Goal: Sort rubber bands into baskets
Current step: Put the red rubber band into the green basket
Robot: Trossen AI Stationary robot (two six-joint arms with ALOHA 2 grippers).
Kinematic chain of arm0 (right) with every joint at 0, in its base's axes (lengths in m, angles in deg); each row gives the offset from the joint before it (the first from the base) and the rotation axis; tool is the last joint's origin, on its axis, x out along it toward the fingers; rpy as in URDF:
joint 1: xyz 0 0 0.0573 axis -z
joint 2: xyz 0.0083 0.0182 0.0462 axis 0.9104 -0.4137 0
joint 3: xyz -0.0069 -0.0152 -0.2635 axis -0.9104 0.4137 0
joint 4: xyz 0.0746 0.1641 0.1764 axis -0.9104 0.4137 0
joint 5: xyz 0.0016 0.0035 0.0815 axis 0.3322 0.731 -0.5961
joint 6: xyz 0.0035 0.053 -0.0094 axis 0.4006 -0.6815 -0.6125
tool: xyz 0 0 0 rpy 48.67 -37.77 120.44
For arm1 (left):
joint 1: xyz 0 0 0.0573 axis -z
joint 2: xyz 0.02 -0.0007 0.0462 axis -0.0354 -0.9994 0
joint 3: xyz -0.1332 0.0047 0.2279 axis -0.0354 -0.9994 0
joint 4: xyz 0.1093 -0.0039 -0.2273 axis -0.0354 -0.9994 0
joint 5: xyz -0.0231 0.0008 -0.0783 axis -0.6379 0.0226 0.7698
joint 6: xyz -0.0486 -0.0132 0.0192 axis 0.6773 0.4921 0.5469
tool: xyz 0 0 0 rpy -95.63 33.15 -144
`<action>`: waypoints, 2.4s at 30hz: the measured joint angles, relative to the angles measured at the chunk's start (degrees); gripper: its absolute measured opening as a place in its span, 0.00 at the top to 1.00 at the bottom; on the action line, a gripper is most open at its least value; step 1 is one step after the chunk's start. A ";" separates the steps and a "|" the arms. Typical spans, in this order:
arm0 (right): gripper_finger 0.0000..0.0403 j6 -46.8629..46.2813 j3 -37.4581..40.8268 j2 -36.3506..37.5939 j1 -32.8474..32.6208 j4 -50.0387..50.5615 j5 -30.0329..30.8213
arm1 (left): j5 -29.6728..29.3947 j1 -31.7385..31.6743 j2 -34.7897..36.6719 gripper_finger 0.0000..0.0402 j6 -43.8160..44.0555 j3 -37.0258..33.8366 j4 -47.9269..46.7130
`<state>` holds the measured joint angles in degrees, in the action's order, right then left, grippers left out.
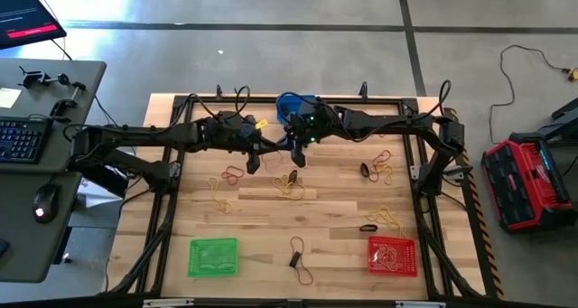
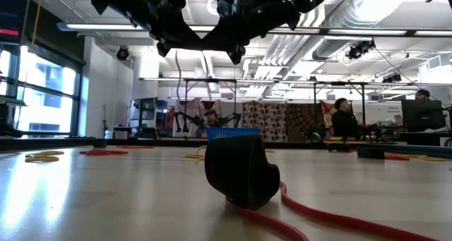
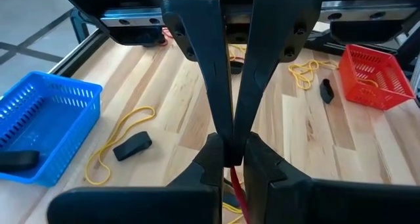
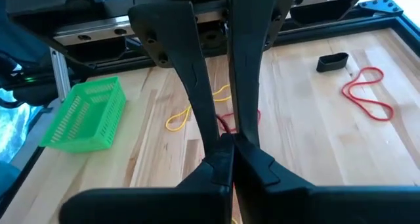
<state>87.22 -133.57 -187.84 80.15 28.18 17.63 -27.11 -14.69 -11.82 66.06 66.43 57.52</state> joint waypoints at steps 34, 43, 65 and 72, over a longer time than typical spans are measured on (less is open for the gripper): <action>1.00 -1.12 0.02 0.07 -4.83 -12.29 0.28 | 8.54 11.62 20.59 0.99 4.16 -0.20 -28.59; 1.00 -3.50 0.02 0.04 -4.17 -10.72 0.11 | 6.13 22.46 22.38 1.00 11.57 -0.15 -32.34; 1.00 -3.50 0.02 0.00 -4.20 -10.30 3.02 | 1.70 47.63 17.78 1.00 23.49 -0.09 -36.14; 1.00 -4.11 0.00 0.00 -4.24 -10.14 3.01 | 1.33 54.42 13.15 1.00 26.68 -0.09 -32.28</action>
<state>83.11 -133.57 -187.84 75.91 18.04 20.65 -25.77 39.73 1.32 92.74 66.34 25.24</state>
